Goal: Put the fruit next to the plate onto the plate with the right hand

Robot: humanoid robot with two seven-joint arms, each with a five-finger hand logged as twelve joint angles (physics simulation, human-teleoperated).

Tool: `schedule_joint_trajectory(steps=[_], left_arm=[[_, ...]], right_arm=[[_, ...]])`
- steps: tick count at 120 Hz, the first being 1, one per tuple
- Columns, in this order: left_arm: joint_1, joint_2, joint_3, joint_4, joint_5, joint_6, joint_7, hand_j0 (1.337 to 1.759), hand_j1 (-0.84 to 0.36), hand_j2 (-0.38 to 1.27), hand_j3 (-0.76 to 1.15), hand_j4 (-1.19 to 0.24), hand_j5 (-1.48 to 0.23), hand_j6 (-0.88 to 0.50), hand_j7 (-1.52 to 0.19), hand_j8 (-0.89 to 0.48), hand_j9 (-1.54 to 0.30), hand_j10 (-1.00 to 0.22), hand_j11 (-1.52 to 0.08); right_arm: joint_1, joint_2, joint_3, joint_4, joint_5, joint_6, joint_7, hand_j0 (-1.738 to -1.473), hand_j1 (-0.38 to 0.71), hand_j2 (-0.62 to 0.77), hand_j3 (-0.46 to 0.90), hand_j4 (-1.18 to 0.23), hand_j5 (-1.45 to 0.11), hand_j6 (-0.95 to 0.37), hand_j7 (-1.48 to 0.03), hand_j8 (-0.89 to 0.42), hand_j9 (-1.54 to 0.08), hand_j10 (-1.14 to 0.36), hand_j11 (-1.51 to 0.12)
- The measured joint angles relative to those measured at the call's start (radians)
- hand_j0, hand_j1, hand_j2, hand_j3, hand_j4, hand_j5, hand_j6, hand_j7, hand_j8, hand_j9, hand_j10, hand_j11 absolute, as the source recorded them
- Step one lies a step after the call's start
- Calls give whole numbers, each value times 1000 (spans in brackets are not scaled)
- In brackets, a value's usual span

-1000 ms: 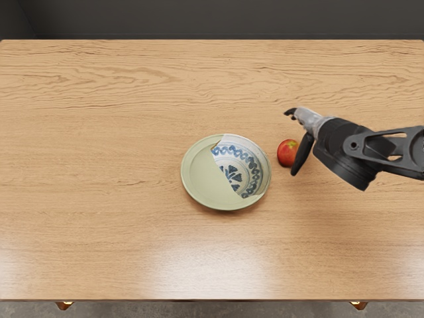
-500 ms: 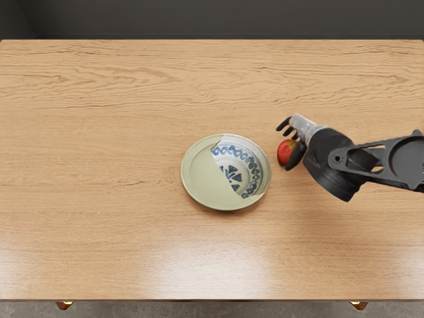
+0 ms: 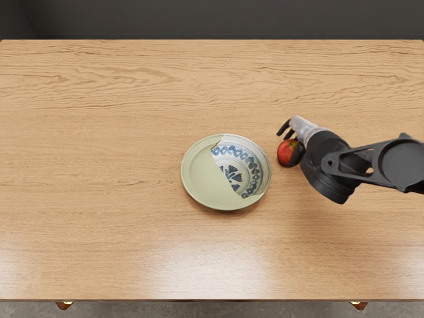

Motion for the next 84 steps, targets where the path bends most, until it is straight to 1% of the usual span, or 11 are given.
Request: schedule_joint_trajectory(steps=[12,25,50,71,84], left_arm=[[0,0,0,0,0,0,0,1658,53,50,0,-247,-321,-247,-321,-247,-321,-247,-321],[1,0,0,0,0,0,0,1658,53,50,0,-247,-321,-247,-321,-247,-321,-247,-321],[0,0,0,0,0,0,0,1658,53,50,0,-247,-321,-247,-321,-247,-321,-247,-321],[0,0,0,0,0,0,0,1658,53,50,0,-247,-321,-247,-321,-247,-321,-247,-321],[1,0,0,0,0,0,0,1658,53,50,0,-247,-321,-247,-321,-247,-321,-247,-321]], right_arm=[[0,0,-8,0,1,0,0,-1658,153,-82,0,-419,-545,-420,-544,-420,-545,-419,-545],[-1,1,-11,-1,2,0,0,-1658,190,-86,0,-451,-587,-452,-586,-452,-587,-451,-587],[-4,1,-12,0,5,0,0,-1654,236,-23,-1,-552,-690,-395,-702,-404,-702,-546,-703],[-2,1,-11,0,10,3,0,-1652,254,127,-1,-623,-794,-396,-807,-417,-813,-622,-814],[0,-20,-5,-1,20,35,1,-1651,246,186,-2,-660,-832,-422,-848,-437,-853,-654,-854]])
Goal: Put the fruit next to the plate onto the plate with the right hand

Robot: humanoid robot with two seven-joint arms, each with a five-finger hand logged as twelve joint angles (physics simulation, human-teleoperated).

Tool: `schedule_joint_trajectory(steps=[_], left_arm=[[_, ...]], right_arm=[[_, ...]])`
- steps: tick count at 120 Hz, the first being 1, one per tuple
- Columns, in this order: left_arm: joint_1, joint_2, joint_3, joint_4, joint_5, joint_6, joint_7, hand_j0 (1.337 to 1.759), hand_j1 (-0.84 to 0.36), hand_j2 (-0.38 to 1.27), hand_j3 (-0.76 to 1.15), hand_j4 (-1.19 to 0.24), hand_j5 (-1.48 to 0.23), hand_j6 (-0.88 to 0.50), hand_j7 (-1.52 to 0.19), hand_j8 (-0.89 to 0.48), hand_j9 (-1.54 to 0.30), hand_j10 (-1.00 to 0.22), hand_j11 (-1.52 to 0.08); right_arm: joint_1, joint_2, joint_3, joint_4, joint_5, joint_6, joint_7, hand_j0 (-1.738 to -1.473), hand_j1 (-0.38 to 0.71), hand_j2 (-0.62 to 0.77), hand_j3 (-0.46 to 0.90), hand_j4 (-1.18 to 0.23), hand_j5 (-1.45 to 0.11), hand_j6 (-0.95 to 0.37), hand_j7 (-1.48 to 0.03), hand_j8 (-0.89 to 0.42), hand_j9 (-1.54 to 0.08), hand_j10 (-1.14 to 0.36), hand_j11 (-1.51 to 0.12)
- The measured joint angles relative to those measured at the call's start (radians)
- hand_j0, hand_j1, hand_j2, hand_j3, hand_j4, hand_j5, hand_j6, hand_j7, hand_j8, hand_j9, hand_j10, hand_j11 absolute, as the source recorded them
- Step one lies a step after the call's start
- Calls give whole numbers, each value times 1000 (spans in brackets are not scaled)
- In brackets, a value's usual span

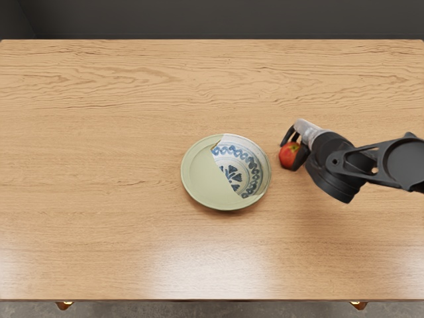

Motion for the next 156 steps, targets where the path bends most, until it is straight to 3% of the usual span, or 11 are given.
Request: schedule_joint_trajectory(steps=[20,53,74,124,142,156], left_arm=[[-1,0,0,0,0,0,0,1658,53,50,0,-247,-321,-247,-321,-247,-321,-247,-321],[0,0,0,0,0,0,0,1658,53,50,0,-247,-321,-247,-321,-247,-321,-247,-321],[-1,0,0,0,0,0,0,1658,53,50,0,-247,-321,-247,-321,-247,-321,-247,-321],[0,0,0,0,0,0,0,1658,53,50,0,-247,-321,-247,-321,-247,-321,-247,-321],[-1,0,0,0,0,0,0,1658,53,50,0,-247,-321,-247,-321,-247,-321,-247,-321],[-1,0,0,0,0,0,0,1658,53,50,0,-247,-321,-247,-321,-247,-321,-247,-321]], right_arm=[[17,-74,48,0,37,141,0,-1653,241,267,1,-675,-884,-422,-878,-472,-893,-667,-895],[14,-247,270,-4,111,624,0,-1656,255,319,1,-661,-929,-424,-895,-463,-929,-664,-935],[18,-286,391,-11,177,831,-1,-1658,268,350,1,-654,-945,-415,-898,-454,-944,-659,-950],[17,-30,459,-130,194,845,-1,-1658,320,405,1,-608,-947,-380,-899,-412,-946,-661,-951],[14,-9,459,-135,189,827,-1,-1658,270,229,0,-563,-817,-404,-787,-422,-817,-585,-821],[13,-4,457,-135,184,807,-1,-1658,155,104,0,-447,-629,-358,-612,-368,-630,-460,-632]])
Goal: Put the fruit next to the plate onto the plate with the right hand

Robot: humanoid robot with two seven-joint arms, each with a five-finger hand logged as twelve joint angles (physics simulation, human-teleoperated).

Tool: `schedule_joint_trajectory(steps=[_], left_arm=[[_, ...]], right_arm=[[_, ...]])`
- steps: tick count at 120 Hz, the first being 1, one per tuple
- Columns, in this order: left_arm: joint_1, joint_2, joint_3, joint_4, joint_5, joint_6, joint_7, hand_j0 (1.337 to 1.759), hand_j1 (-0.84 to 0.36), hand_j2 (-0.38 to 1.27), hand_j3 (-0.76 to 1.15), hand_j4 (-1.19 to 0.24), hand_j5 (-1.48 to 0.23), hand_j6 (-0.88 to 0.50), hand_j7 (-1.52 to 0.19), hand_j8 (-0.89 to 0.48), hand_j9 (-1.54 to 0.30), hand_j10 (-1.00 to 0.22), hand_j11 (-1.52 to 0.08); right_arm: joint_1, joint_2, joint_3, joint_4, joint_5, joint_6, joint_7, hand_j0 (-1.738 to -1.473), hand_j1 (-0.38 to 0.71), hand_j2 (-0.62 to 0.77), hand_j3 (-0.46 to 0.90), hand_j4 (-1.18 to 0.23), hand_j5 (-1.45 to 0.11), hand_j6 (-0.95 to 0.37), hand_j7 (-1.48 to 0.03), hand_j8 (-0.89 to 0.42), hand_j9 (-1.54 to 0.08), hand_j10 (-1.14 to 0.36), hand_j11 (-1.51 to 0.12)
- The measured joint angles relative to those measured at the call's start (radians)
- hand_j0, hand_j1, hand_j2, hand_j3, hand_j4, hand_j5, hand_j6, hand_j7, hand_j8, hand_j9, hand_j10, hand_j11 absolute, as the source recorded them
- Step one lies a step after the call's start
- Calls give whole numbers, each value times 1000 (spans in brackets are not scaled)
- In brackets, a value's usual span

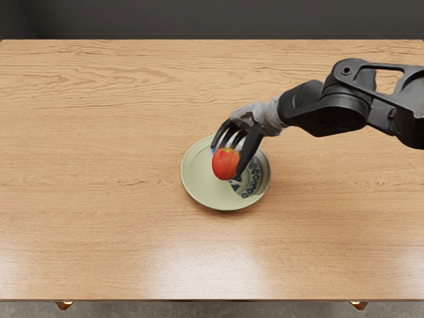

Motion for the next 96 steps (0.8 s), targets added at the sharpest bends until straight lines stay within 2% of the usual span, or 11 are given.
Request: schedule_joint_trajectory(steps=[28,47,56,68,84,96], left_arm=[[0,0,0,0,0,0,0,1658,53,50,0,-247,-321,-247,-321,-247,-321,-247,-321],[1,0,0,0,0,0,0,1658,54,50,0,-247,-320,-247,-320,-247,-320,-247,-320],[0,0,0,0,0,0,0,1658,54,50,0,-247,-320,-247,-320,-247,-320,-247,-320],[1,0,0,-1,0,0,0,1658,53,50,0,-247,-321,-247,-321,-247,-321,-247,-320],[0,0,0,0,0,0,0,1658,53,50,0,-247,-321,-247,-321,-247,-321,-247,-321],[1,0,0,0,0,0,0,1658,53,50,0,-247,-321,-247,-321,-247,-321,-247,-321]], right_arm=[[3,-21,24,1,-2,-14,0,-1658,-92,18,0,-223,-305,-195,-300,-198,-305,-227,-306],[-29,-144,108,13,177,112,0,-1658,-203,3,0,-127,-171,-114,-169,-116,-171,-129,-172],[-115,-234,222,36,250,222,0,-1658,-232,0,0,-102,-136,-93,-134,-94,-136,-103,-136],[-274,-335,399,59,336,320,10,-1658,-257,-3,0,-79,-105,-74,-104,-74,-105,-80,-105],[-517,-423,578,68,432,363,113,-1658,-276,-6,0,-62,-82,-59,-81,-59,-82,-62,-82],[-640,-514,627,69,526,374,191,-1658,-285,-6,0,-54,-72,-52,-72,-53,-72,-54,-72]])
